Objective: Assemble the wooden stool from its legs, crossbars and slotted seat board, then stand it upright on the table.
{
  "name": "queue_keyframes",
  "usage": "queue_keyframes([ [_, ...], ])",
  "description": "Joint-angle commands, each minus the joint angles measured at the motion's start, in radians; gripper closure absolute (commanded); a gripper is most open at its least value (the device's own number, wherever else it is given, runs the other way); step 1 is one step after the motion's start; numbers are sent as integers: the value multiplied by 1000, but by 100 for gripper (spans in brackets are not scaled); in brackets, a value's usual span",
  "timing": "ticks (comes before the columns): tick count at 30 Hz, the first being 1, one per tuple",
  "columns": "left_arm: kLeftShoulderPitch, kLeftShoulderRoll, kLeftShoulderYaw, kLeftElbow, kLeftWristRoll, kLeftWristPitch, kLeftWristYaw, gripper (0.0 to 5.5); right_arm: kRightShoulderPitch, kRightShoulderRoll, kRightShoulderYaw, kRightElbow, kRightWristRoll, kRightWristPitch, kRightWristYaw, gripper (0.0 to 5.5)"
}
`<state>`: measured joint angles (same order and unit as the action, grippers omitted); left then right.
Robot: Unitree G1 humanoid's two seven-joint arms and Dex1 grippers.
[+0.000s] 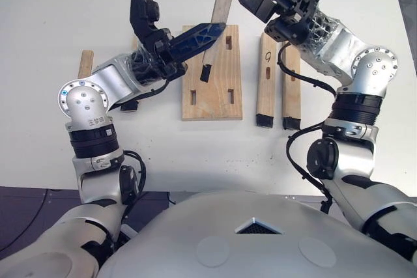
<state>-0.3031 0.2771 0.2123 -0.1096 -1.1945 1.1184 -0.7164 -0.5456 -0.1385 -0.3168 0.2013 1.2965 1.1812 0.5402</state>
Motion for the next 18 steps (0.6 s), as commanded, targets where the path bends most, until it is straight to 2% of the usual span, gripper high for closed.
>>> queue_keyframes([
  [1, -15, 14, -3, 1, -8, 2, 8, 352, 6, -27, -10, -22, 9, 8, 8, 171],
  [17, 7, 55, -79, -20, 38, -11, -23, 352, -32, -64, 72, -22, -63, 31, 69, 171],
  [18, 7, 55, -80, -19, 40, -11, -24, 352, -34, -65, 75, -21, -68, 31, 71, 189],
])
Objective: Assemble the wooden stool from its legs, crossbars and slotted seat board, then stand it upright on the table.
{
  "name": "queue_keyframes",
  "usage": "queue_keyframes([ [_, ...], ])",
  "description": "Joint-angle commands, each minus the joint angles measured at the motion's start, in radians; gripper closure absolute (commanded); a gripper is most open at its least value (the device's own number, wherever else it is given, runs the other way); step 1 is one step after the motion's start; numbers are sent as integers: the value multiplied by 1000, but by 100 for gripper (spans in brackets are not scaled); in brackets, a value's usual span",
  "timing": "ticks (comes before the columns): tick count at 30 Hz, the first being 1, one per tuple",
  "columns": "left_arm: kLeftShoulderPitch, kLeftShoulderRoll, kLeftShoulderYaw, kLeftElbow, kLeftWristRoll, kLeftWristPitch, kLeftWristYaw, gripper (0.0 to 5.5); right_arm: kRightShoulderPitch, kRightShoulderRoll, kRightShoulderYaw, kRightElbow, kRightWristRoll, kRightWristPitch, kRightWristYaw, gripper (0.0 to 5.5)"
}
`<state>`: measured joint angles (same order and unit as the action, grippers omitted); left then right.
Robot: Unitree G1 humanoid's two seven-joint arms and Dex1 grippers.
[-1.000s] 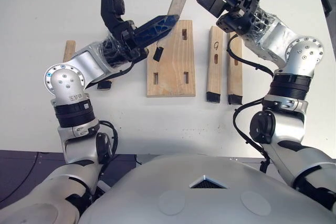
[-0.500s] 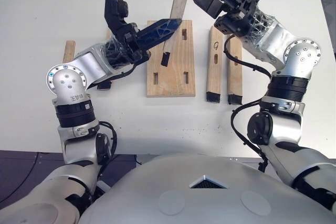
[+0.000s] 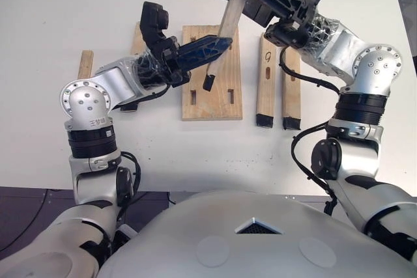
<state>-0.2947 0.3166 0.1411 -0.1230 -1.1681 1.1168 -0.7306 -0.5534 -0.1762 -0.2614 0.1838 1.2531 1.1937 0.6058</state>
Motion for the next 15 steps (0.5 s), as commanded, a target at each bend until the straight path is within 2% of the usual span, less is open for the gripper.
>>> queue_keyframes([
  [1, -1, 16, -8, -6, 16, -10, -12, 352, -29, -28, 22, -1, -28, 18, 7, 198],
  [9, 7, 19, -14, -10, 28, -21, -23, 352, -46, -44, 26, 18, -58, 18, 35, 338],
  [15, 14, 32, -29, -7, 64, -38, -31, 352, -44, -47, 26, 15, -75, 14, 51, 340],
])
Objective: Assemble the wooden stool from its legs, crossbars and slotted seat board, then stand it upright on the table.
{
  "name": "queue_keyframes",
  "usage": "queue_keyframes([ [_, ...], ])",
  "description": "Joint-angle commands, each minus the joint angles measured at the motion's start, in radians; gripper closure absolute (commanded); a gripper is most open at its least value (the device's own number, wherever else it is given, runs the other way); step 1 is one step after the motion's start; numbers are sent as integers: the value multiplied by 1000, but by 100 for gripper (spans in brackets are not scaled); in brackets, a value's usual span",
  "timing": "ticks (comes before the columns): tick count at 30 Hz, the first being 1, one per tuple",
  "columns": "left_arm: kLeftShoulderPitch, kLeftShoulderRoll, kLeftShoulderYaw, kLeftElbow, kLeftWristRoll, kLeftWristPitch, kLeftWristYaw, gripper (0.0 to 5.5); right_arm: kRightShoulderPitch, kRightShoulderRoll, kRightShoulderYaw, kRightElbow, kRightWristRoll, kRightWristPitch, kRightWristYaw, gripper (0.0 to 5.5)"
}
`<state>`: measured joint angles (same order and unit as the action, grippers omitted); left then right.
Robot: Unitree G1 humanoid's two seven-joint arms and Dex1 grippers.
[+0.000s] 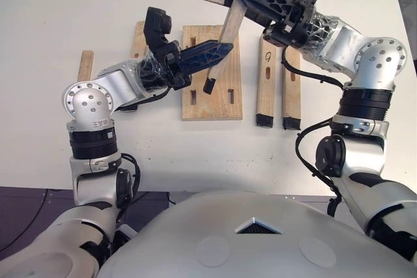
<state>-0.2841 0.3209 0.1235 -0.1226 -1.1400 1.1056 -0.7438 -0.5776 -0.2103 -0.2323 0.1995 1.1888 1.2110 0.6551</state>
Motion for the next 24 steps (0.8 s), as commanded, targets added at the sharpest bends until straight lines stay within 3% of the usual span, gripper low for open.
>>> queue_keyframes([
  [1, 4, 30, -15, 0, 53, -34, -13, 314, -18, -16, 3, -4, -23, -9, 11, 340],
  [6, 36, 59, 13, 38, 92, -67, -21, 223, 2, -28, 27, -37, -96, -73, 57, 342],
  [11, 97, 71, 99, 104, 145, -138, 45, 140, 71, -80, 46, -93, -220, -264, 186, 342],
  [18, -10, 19, 269, 282, 270, -419, 248, 135, 182, -148, 111, -129, -364, -453, 346, 344],
  [24, -45, -2, 263, 321, 337, -496, 299, 135, 262, -116, 209, -192, -498, -628, 390, 344],
])
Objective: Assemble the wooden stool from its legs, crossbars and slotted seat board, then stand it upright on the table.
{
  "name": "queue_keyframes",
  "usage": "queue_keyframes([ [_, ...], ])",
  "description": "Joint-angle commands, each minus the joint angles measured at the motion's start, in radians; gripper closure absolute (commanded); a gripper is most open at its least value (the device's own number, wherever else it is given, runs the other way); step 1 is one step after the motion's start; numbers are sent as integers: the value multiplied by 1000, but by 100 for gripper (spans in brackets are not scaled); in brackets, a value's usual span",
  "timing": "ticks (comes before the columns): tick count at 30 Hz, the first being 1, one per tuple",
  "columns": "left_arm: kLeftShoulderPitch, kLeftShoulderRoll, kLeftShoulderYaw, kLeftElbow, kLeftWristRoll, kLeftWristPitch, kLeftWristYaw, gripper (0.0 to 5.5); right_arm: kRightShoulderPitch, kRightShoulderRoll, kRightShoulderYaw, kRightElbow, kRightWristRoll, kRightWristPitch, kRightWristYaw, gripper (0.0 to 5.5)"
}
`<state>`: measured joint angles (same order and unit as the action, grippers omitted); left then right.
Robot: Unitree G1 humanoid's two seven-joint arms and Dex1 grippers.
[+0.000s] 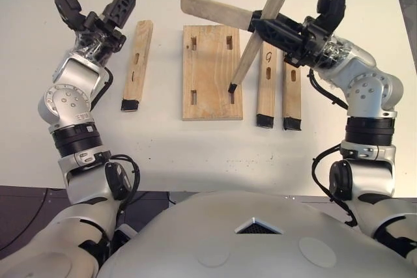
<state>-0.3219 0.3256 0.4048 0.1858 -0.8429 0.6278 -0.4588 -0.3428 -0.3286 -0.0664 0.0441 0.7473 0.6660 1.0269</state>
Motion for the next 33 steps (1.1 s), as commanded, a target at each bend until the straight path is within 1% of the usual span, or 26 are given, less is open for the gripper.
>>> queue_keyframes([
  [1, -7, -12, -17, 13, 43, -21, 17, 135, 35, 2, 54, -30, -75, -107, 23, 344],
  [8, -19, -28, 1, 6, 39, -11, 56, 135, 74, -25, 100, -5, -138, -174, 59, 344],
  [13, -19, -28, -1, 15, 43, -10, 66, 135, 97, -70, 161, 18, -228, -260, 107, 345],
  [15, -11, -28, -1, 13, 46, -10, 72, 135, 95, -103, 185, 35, -260, -293, 135, 346],
  [21, 16, -53, 5, 14, 61, -34, 101, 135, 47, -238, 238, 73, -296, -309, 258, 346],
  [25, 46, -81, 15, -7, 64, -51, 124, 135, 5, -292, 270, 83, -309, -303, 314, 346],
  [28, 69, -98, 22, -25, 63, -64, 138, 135, -10, -320, 293, 70, -336, -320, 332, 346],
  [31, 87, -114, 27, -40, 63, -73, 151, 135, -33, -344, 332, 57, -414, -356, 305, 346],
  [33, 98, -124, 27, -52, 63, -79, 160, 135, -48, -356, 350, 46, -429, -344, 291, 346],
])
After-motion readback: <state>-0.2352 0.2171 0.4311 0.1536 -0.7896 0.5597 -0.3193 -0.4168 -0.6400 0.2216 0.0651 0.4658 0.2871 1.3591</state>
